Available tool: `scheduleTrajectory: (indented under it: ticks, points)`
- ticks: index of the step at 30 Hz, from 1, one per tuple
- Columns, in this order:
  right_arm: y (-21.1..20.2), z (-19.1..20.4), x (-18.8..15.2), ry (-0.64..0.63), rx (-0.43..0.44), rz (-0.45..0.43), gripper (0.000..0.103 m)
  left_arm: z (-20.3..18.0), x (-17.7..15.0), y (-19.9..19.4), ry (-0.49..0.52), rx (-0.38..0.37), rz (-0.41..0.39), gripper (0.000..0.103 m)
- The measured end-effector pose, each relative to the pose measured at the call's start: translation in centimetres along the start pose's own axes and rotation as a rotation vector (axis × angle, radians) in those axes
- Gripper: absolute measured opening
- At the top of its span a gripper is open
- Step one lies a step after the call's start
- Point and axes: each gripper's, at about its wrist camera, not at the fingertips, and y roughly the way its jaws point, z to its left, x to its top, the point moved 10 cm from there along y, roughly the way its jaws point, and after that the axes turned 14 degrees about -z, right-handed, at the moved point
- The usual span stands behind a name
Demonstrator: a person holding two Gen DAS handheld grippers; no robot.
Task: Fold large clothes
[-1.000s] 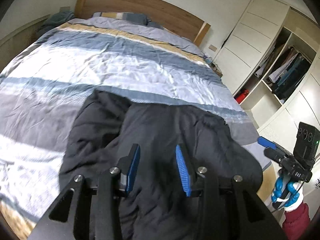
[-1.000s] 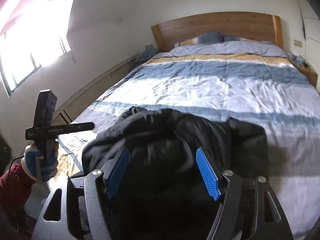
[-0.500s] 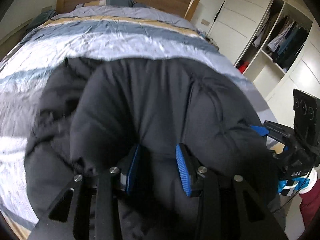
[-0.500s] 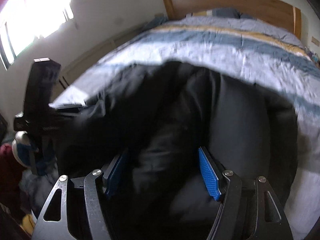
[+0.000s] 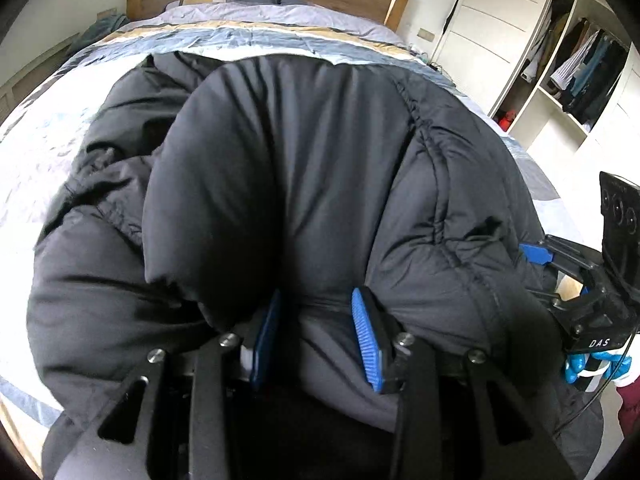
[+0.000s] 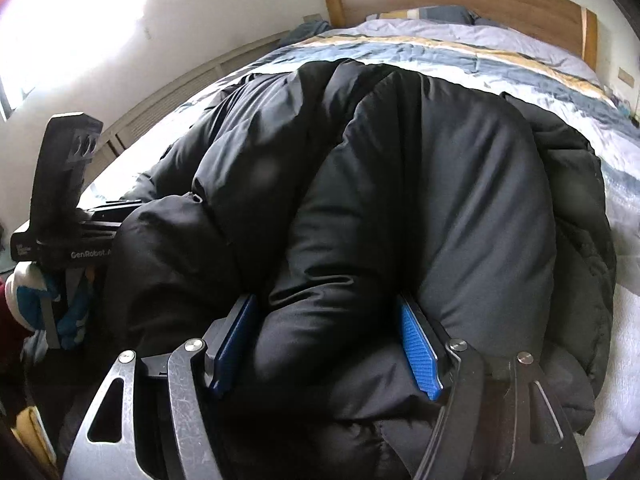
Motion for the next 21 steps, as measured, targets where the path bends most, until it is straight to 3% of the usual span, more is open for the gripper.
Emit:
scheduleTrajectory:
  ticks: [7, 13, 17, 21]
  points:
    - [-2.9, 1.2, 0.9, -0.065, -0.032, 0.031, 0.069, -1.5, 3.5, -5.1, 0.005, -0.004, -0.078, 0.036]
    - [-5.3, 1.2, 3.4, -0.061, -0.031, -0.022, 0.069, -3.2, 7.1, -7.7, 0.039, -0.037, -0.146, 0.038]
    - [-5.2, 0.0, 5.1, -0.038, -0.040, -0.050, 0.070, -3.6, 6.1, -6.7, 0.042, -0.045, -0.119, 0.040]
    - [-3.2, -1.1, 4.0, -0.012, -0.052, -0.020, 0.070, -2.7, 2.5, -4.5, 0.037, -0.020, -0.046, 0.040]
